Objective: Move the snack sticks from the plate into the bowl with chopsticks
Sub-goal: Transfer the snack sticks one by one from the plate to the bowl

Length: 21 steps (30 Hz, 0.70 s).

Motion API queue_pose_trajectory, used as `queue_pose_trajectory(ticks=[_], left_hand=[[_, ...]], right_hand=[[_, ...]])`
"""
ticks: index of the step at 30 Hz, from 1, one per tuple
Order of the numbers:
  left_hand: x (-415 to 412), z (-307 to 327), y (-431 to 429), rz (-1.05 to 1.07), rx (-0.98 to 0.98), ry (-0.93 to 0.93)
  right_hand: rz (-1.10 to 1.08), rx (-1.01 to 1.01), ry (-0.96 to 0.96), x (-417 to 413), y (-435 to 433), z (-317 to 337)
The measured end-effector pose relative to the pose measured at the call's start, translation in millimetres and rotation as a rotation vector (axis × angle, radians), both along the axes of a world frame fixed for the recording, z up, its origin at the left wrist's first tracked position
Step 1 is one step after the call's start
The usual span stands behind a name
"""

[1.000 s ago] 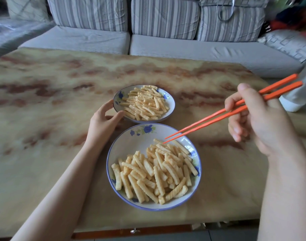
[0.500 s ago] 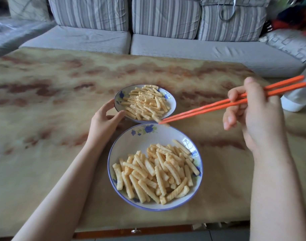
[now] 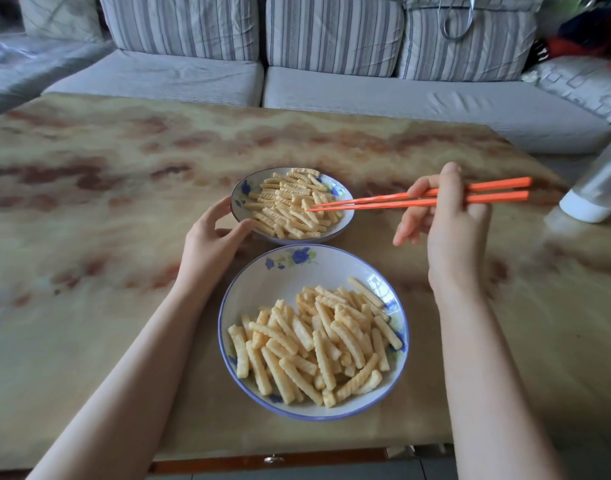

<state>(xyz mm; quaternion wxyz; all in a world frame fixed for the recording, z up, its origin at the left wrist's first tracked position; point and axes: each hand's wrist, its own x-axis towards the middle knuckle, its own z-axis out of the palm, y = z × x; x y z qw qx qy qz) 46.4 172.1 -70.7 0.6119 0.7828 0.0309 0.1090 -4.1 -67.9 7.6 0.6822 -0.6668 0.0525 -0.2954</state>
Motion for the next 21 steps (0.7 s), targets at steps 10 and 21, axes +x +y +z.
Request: queue_pose_trajectory(ticks=[10,21], left_hand=[[0,-1,1,-0.004,0.006,-0.005],[0,0,1,-0.005,0.011,-0.002]], right_hand=[[0.058,-0.076,-0.005,-31,-34,30],[0.148,-0.296,0.175,-51,-58,41]])
